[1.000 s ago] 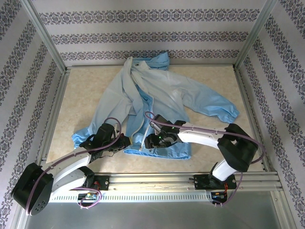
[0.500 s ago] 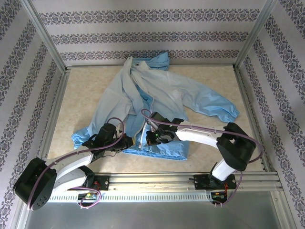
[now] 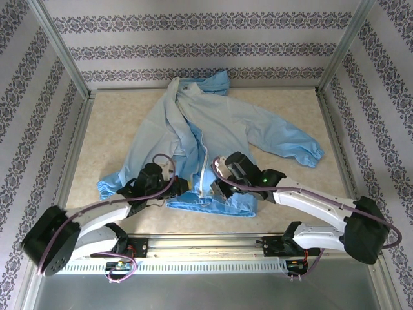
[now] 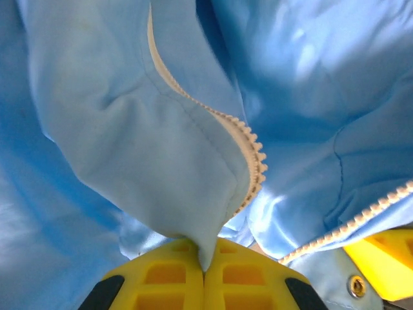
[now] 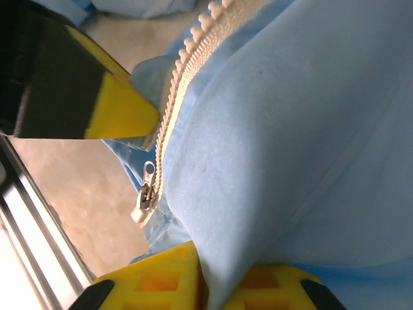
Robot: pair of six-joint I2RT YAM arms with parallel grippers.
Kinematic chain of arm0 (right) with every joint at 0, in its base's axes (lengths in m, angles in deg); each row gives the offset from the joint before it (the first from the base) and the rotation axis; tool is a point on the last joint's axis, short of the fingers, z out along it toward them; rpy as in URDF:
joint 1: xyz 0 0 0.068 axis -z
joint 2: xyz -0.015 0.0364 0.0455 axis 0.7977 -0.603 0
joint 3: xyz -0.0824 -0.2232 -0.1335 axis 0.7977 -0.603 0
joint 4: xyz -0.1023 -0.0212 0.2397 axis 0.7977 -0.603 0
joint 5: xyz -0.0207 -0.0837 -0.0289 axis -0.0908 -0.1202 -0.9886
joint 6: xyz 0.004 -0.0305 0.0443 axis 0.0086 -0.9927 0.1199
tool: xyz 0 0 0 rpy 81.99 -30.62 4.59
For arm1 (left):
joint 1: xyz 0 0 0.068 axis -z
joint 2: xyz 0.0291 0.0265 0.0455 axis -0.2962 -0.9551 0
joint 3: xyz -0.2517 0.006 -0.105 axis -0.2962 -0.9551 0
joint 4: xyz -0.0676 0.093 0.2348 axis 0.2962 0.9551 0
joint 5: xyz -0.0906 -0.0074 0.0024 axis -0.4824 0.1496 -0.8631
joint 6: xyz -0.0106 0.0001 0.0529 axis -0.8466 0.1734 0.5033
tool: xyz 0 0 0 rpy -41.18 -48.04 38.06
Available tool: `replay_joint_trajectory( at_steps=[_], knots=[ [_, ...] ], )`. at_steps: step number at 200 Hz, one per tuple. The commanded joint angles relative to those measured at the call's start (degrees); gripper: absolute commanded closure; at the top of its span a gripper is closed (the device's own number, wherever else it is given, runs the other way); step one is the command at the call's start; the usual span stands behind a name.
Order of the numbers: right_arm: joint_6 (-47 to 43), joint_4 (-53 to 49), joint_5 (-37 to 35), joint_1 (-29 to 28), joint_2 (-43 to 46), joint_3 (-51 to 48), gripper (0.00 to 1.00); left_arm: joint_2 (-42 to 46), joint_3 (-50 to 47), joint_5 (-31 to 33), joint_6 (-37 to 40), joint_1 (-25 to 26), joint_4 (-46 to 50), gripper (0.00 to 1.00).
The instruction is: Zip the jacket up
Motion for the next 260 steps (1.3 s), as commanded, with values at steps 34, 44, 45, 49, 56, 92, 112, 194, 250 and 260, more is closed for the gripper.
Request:
replay_joint_trajectory(
  at_steps=[34,44,45,49,56,92,112,194,250,260],
  knots=[
    [1.64,15.90,8.51,0.04,-2.09,-7.82,0.71,-11.78,1.37,5.81,-3.53,6.72,-16.29,1.00],
    [2.30,17.03,9.79,0.05,-3.69,-8.05,0.70,-12.46,1.95,6.29,-3.33,6.97,-15.51,1.00],
    [2.32,17.07,9.84,0.04,-3.84,-8.05,0.70,-12.52,2.01,6.36,-3.33,6.99,-15.44,1.00],
    [2.54,17.26,10.33,0.04,-4.44,-8.05,0.69,-12.74,2.11,6.57,-3.41,7.01,-15.21,1.00],
    [2.90,17.21,10.67,0.04,-5.54,-7.97,0.67,-13.00,2.16,6.97,-3.59,7.01,-14.91,1.00],
    [6.03,18.11,12.45,-0.11,-9.26,-8.40,0.48,-14.30,2.16,8.11,-4.20,7.01,-14.70,1.00],
    [6.81,17.76,10.36,-0.96,-11.50,-8.24,0.44,-15.08,2.25,7.84,-4.82,7.01,-15.66,1.00],
    [6.13,18.66,2.83,-3.04,-11.34,-6.03,0.99,-8.93,4.24,8.56,-0.91,6.41,-8.74,1.00],
    [-1.13,12.60,-1.70,0.43,4.20,-5.92,1.00,1.27,7.61,8.70,5.34,5.48,1.86,1.00],
    [-2.54,11.28,-2.45,0.77,5.14,-5.04,1.00,1.17,8.07,7.48,5.56,5.54,1.24,1.00]
  ],
)
